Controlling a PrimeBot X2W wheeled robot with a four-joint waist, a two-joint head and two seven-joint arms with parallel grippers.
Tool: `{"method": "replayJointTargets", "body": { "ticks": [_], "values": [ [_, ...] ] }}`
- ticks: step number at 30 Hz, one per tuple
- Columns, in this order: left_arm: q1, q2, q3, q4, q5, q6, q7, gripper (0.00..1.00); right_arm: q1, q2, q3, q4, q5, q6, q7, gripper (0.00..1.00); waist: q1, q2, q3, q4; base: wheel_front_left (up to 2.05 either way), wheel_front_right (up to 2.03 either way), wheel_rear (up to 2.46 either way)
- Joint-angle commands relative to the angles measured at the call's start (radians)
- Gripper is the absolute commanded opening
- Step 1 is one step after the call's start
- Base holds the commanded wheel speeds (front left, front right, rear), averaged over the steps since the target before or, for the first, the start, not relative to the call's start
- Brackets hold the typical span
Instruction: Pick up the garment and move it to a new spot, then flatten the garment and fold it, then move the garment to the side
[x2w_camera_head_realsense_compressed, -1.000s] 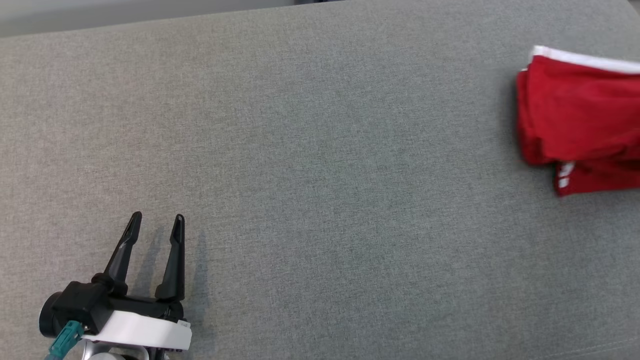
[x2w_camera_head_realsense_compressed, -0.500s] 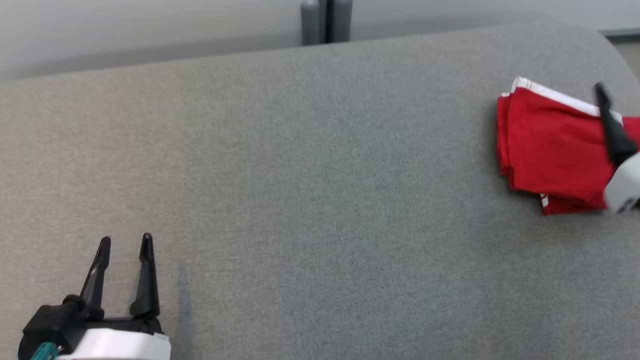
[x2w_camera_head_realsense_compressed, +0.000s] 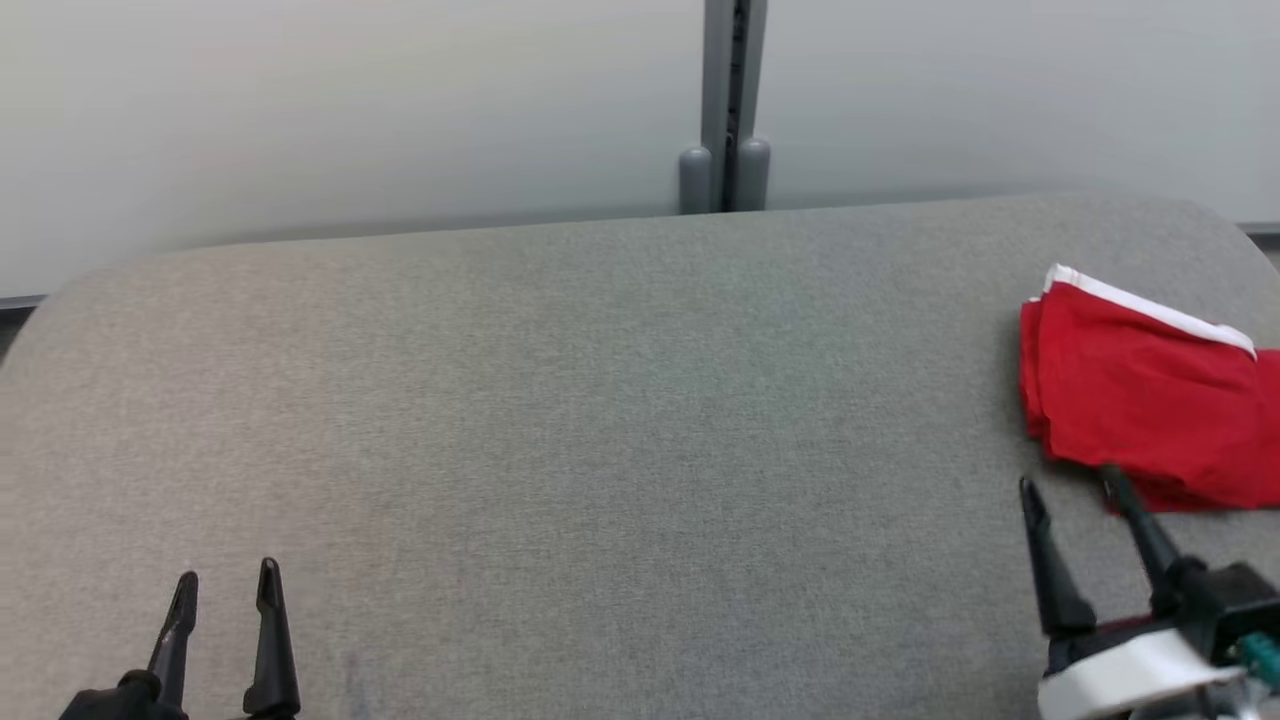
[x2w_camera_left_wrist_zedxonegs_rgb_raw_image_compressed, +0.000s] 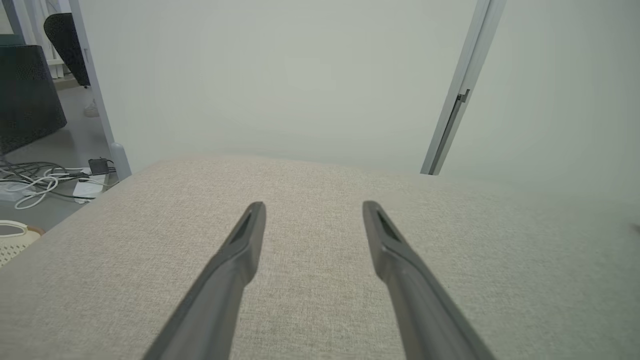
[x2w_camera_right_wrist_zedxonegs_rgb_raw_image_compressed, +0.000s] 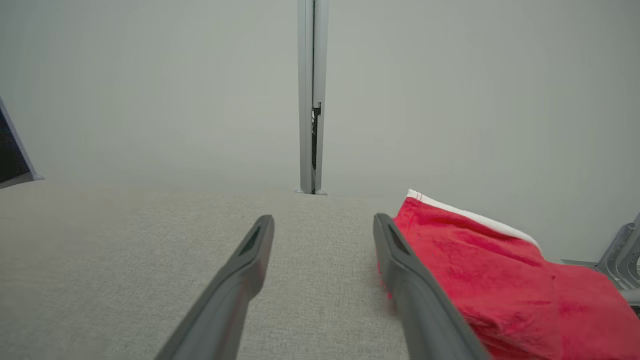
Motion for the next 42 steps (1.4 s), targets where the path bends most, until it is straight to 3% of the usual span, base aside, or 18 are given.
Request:
{"method": "replayJointTargets", "body": {
  "ticks": [1, 9, 26, 27, 31, 42],
  "values": [
    [0.013, 0.003, -0.004, 0.008, 0.003, -0.006, 0.001, 1.0, 0.03, 0.006, -0.009, 0.008, -0.024, 0.0, -0.01, 1.0, 0.0, -0.0001, -0.02, 0.018, 0.0, 0.0, 0.0],
    [0.027, 0.003, -0.027, 0.028, -0.019, -0.013, 0.001, 1.0, 0.114, 0.053, -0.031, -0.036, -0.076, 0.0, -0.009, 1.0, 0.0, -0.0001, -0.041, 0.032, 0.0, 0.0, 0.0],
    [0.023, 0.002, -0.068, 0.038, -0.037, -0.021, 0.001, 1.0, 0.129, 0.059, -0.049, -0.055, -0.052, 0.0, -0.009, 1.0, 0.0, -0.0001, -0.06, 0.029, 0.0, 0.0, 0.0],
    [0.022, -0.001, -0.07, 0.04, -0.033, -0.016, 0.0, 0.0, 0.123, 0.063, -0.048, -0.05, -0.054, 0.0, -0.005, 0.0, 0.0, -0.0001, -0.06, 0.029, 0.0, 0.0, 0.0],
    [0.032, -0.012, -0.076, 0.073, -0.036, -0.016, 0.002, 0.0, 0.134, 0.075, -0.046, -0.018, -0.05, 0.0, -0.001, 0.0, 0.0, -0.0001, -0.06, 0.03, 0.0, 0.0, 0.0],
    [-0.012, -0.01, -0.069, 0.077, -0.238, -0.017, 0.06, 0.0, 0.101, 0.072, -0.056, -0.006, 0.183, 0.0, 0.055, 0.0, 0.0, -0.0001, -0.058, 0.03, 0.0, 0.0, 0.0]
  ]
}}
